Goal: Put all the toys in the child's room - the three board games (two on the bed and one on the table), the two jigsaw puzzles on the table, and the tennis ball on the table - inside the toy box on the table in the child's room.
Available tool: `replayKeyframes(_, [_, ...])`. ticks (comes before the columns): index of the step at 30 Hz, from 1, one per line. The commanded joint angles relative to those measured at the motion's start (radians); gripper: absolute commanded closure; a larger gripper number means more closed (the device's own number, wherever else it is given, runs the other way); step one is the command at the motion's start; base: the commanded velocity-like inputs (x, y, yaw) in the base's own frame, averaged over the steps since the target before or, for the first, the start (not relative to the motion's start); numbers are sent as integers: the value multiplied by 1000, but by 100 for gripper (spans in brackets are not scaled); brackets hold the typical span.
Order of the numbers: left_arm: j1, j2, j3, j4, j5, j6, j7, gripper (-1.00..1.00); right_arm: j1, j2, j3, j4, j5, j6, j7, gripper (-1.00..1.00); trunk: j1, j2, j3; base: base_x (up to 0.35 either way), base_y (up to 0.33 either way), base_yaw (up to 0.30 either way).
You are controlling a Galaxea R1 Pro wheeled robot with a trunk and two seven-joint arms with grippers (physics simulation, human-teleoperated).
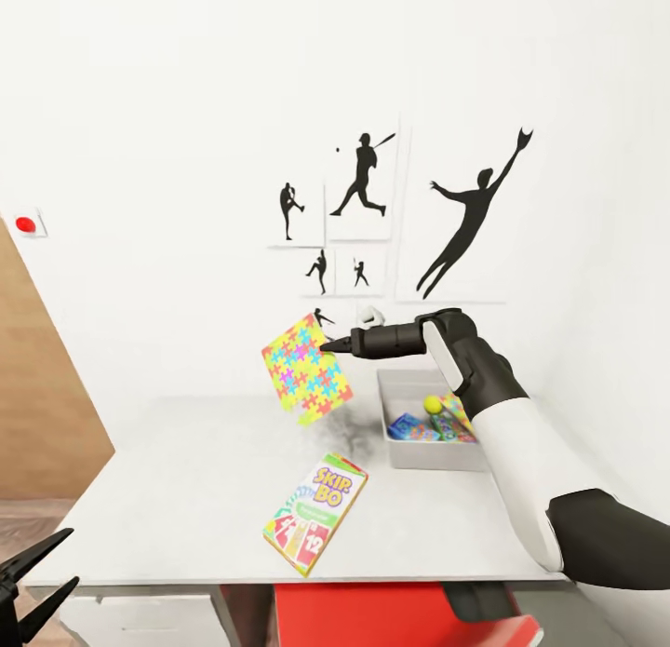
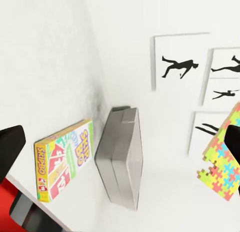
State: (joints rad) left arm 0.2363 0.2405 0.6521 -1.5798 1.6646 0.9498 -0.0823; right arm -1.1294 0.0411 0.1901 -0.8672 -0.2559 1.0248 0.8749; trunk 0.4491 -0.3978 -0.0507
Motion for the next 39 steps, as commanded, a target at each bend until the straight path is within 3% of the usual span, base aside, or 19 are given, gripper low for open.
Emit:
replayKeyframes(1, [0, 0, 0, 0, -8, 2, -9, -100, -1, 0, 0, 0, -1, 3, 3, 100, 1, -2, -2, 124, -67, 0])
replayKeyframes(24, [0, 0, -6, 0, -9, -3, -10, -100, 0, -16, -7, -38, -2, 8, 1, 100, 1, -2, -2, 40, 21, 0])
replayKeyframes(25, [0, 1, -7, -1, -7, -1, -11, -100, -13, -69, -18, -10, -6, 20, 0, 100, 1, -2, -2, 2, 2, 0])
replayKeyframes(26, [0, 1, -7, -1, -6, 0, -12, -100, -19, -74, -19, 5, -7, 22, 0, 100, 1, -2, -2, 1, 1, 0])
replayKeyframes(27, [0, 4, -5, -2, 0, 8, -15, -100, -106, -100, -28, 194, -8, 22, 1, 100, 1, -2, -2, 0, 0, 0])
replayKeyframes(30, [-1, 11, -3, -13, 0, 10, -15, -100, -208, -159, -31, 448, -14, 22, 9, 100, 1, -2, -2, 0, 0, 0])
replayKeyframes(32, [-1, 15, -3, -16, -2, 10, -15, -100, -230, -187, -31, 505, -18, 6, 16, 100, 1, -2, -2, 0, 0, 0])
replayKeyframes(33, [-2, 20, -3, -18, -4, 10, -15, -100, -244, -220, -32, 541, -25, -7, 28, 100, 1, -2, -2, 0, 0, 0])
replayKeyframes(35, [-3, 23, -3, -20, -4, 11, -17, -100, -252, -257, -32, 565, -37, -16, 55, 100, 1, -2, -2, 0, 0, 0])
replayKeyframes(36, [-7, 24, -4, -23, -4, 12, -25, -100, -255, -292, -31, 580, -51, -24, 100, 100, 1, -2, -2, 0, 0, 0])
replayKeyframes(39, [-32, 24, -6, -26, -5, 16, -70, -100, -256, -347, -24, 599, -62, -38, 210, 100, 1, -2, -2, 0, 0, 0])
